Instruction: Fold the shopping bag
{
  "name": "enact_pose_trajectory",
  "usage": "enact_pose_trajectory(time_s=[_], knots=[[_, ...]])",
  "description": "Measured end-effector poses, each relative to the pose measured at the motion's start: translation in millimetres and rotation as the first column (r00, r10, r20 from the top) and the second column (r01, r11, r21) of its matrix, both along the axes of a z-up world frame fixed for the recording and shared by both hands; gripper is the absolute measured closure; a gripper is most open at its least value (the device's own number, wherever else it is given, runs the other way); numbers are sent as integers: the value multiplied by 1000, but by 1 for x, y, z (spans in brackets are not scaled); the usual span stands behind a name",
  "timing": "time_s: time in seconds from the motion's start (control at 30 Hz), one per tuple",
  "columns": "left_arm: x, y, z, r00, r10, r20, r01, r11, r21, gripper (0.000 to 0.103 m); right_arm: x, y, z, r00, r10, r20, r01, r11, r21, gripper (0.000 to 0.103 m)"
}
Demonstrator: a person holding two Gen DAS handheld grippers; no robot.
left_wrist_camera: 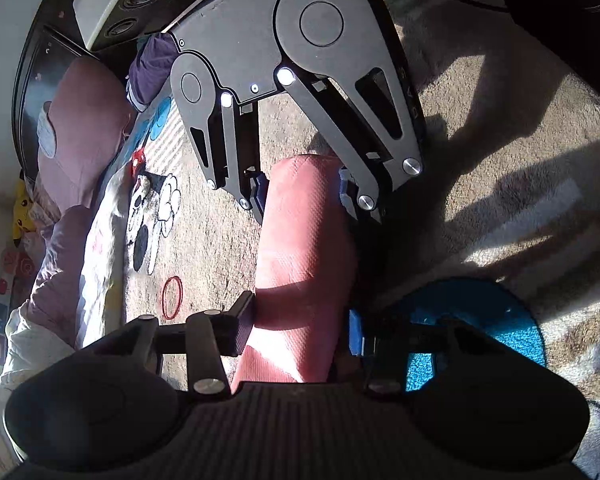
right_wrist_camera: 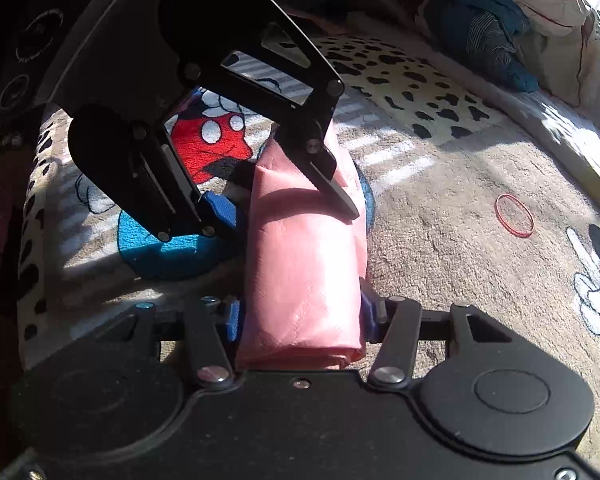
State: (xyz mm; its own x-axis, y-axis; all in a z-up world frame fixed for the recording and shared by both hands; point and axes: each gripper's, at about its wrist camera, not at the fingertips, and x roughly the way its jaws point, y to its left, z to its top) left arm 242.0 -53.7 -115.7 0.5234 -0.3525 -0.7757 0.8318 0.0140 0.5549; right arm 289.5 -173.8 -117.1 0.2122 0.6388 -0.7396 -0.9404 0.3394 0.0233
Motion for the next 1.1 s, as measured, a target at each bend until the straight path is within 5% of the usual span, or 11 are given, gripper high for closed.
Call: enact_pose_trajectory(time_s=[0.13, 0.27, 0.43, 0.5, 0.63, 0.83, 1.0, 1.1], knots=[[25, 0, 16, 983, 82, -166, -91, 995, -43, 62, -6, -11, 3, 996, -88, 4, 88, 993, 76, 45], [39, 18, 31, 946, 138, -293, -194, 966, -173, 64, -37, -35, 13, 962, -260, 81, 238, 948, 211, 36], [55, 49, 43, 847, 174, -502, -386, 851, -356, 68, -77, -89, 6, 855, -511, -91, 465, 675, 572, 30], [61, 60, 44, 785, 154, -600, -465, 787, -406, 68, -79, -97, 8, 832, -536, -143, 499, 609, 616, 27], [69, 75, 40, 695, 107, -711, -582, 664, -469, 69, -67, -109, 0, 828, -521, -208, 520, 574, 632, 24], [70, 74, 36, 589, -128, -798, -650, 511, -562, 68, -35, -132, -11, 826, -391, -406, 547, 382, 745, 23], [69, 54, 33, 530, -270, -804, -659, 466, -591, 68, -16, -141, -8, 859, -244, -451, 507, 275, 817, 20], [73, 39, 28, 482, -327, -813, -672, 458, -582, 68, -13, -140, -3, 881, -174, -439, 472, 276, 838, 20]])
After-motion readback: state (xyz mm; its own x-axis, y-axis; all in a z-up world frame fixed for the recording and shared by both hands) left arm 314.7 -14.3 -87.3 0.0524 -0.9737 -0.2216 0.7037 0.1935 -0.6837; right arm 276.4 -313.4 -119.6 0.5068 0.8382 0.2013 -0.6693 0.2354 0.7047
